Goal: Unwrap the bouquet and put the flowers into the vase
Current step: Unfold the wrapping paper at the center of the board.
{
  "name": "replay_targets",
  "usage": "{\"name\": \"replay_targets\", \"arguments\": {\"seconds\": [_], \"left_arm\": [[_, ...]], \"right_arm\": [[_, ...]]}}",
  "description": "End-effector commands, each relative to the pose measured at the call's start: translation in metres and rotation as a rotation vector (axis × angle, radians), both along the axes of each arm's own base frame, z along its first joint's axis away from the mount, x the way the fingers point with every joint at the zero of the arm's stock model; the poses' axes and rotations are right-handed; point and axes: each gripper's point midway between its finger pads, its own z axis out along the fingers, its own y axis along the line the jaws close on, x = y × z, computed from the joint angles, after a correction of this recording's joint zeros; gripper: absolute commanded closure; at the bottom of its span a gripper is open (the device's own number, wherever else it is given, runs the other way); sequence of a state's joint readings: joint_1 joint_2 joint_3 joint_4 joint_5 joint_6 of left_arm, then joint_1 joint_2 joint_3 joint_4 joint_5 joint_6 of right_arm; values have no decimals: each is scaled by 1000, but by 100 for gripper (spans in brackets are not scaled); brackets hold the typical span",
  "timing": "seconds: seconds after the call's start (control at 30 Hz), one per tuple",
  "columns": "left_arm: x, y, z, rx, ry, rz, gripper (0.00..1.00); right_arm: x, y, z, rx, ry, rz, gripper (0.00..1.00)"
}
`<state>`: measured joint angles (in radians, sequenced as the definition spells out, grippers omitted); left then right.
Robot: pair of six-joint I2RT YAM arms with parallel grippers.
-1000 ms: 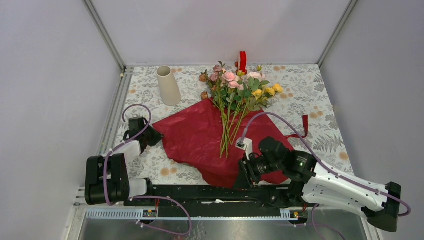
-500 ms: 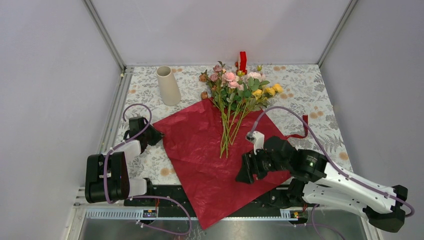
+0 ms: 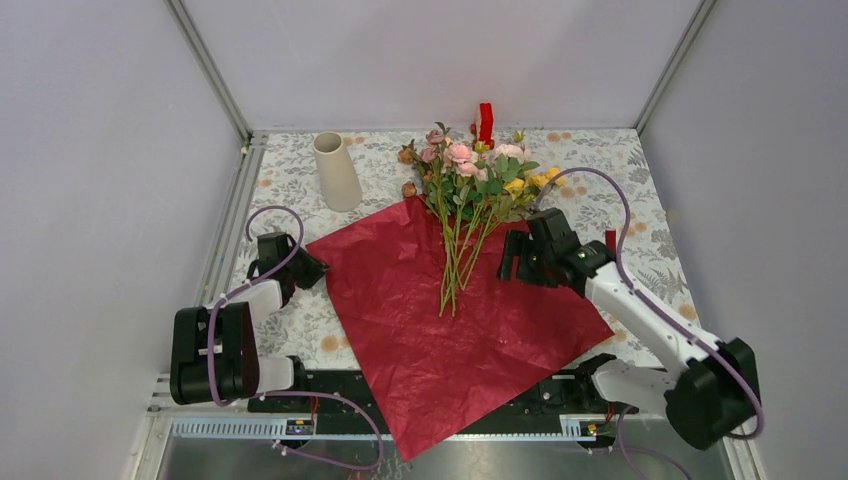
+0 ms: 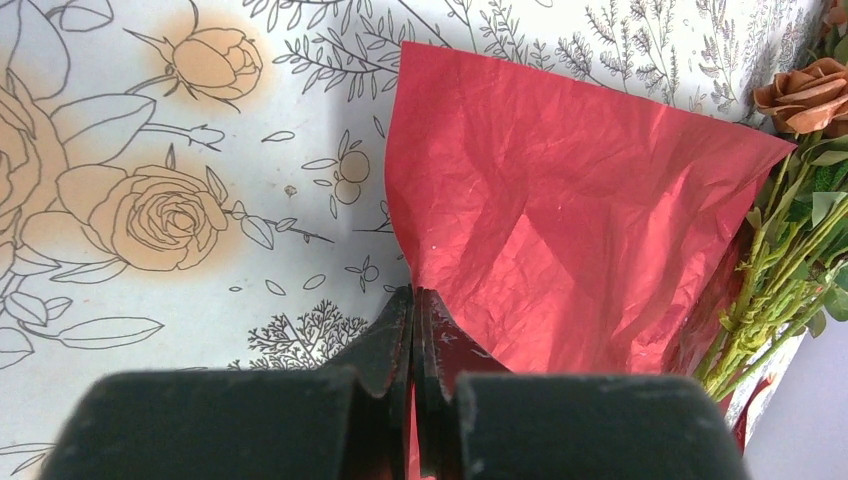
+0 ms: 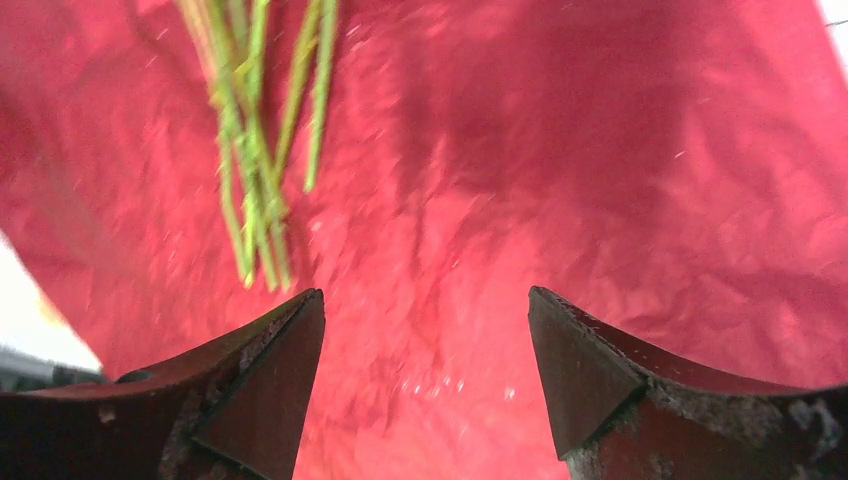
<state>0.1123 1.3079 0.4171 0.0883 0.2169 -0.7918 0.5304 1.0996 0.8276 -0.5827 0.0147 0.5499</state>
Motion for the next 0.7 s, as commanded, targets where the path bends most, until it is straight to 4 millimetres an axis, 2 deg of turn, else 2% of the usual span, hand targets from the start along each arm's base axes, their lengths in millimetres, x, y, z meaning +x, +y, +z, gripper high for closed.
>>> {"name": "replay_targets", "arguments": {"seconds": [0.0,0.17,0.33,0.67], "left_arm": [[22,0,19,-15,-90,0,100],[23,1,17,-20,-92,8,100],[27,1,16,-29,-97,15,100],[39,2,16,-52,-117,48,100]], "right_arm": [[44,-23,-17,-69,-53,-112,18],[67,-49,-41,-103,-10,-266,15],[85,-73,-52,-130,11,-348,14],[104,-88,-70,-82,86,-405,14]]}}
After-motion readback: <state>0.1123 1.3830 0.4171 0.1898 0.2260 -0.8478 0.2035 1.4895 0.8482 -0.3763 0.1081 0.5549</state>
